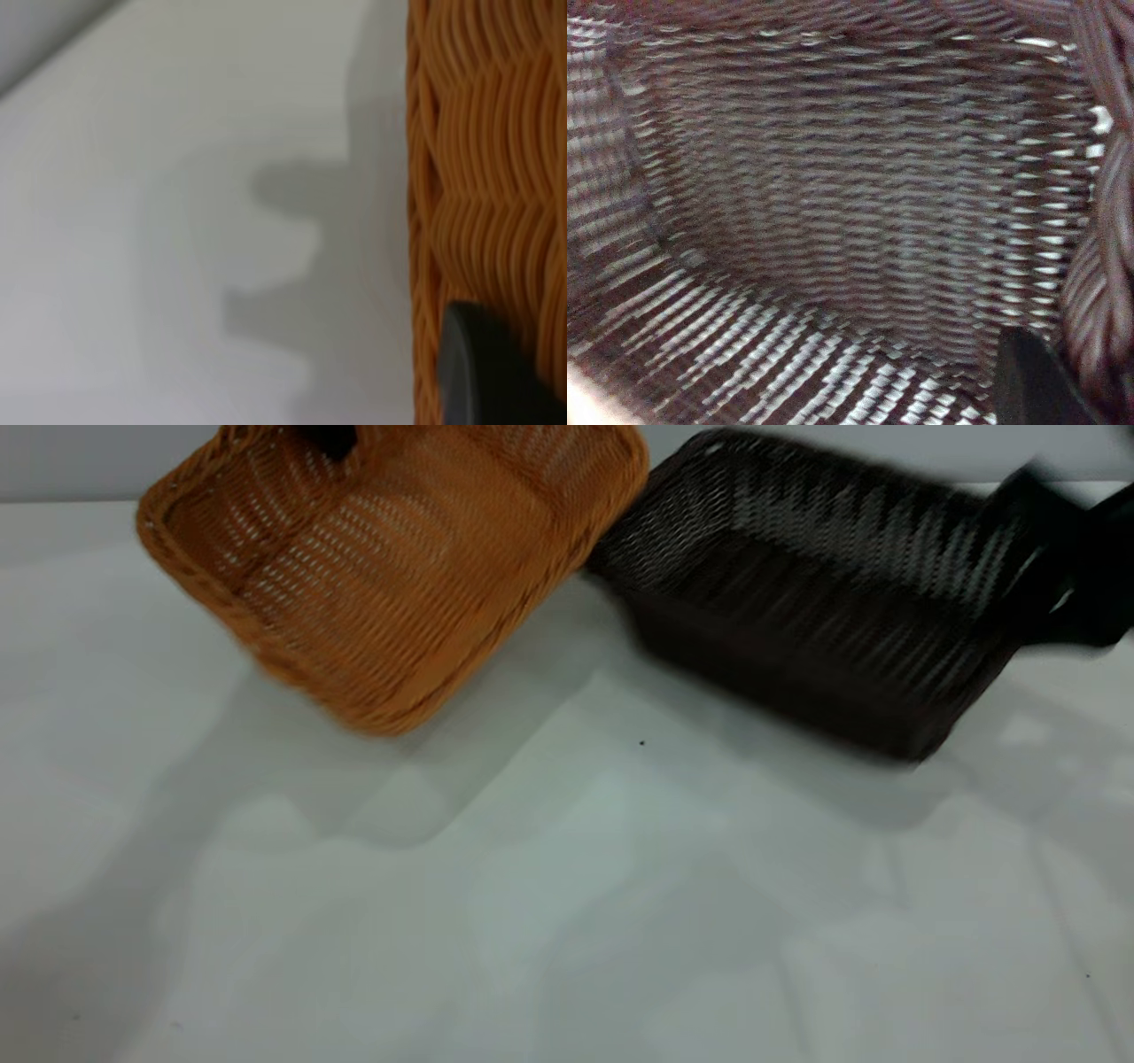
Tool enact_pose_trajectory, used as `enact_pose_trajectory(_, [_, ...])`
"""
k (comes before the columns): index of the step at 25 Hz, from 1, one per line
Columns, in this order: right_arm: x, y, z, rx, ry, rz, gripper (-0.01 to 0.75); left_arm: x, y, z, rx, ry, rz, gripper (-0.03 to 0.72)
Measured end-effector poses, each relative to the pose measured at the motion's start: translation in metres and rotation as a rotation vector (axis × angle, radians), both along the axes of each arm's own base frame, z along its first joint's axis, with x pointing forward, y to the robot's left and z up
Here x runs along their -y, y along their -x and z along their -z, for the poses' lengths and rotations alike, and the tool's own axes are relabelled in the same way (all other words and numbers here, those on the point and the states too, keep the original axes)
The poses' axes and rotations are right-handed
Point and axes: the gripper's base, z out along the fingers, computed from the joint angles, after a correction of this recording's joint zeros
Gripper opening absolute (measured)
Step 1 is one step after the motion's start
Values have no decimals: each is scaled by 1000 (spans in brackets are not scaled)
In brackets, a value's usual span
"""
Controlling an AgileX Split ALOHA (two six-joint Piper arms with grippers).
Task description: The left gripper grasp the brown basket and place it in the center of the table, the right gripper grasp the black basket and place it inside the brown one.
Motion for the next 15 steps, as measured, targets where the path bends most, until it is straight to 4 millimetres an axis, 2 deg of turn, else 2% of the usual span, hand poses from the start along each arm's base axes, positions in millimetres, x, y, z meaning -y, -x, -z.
enact_pose_trajectory(3, [34, -15, -29, 116, -81, 42, 80, 10, 13, 3, -95, -14, 170, 81])
enact_pose_trajectory(6, [59, -21, -53, 192, -144, 3, 80, 30, 25, 4, -128, 5, 400, 81])
enact_pose_trajectory(10, [81, -16, -66, 181, -164, -124, 80, 61, 40, 13, -121, -11, 700, 81])
enact_pose_trajectory(15, [104, -8, -81, 192, -219, -208, 80, 100, 59, 40, -157, -29, 836, 81])
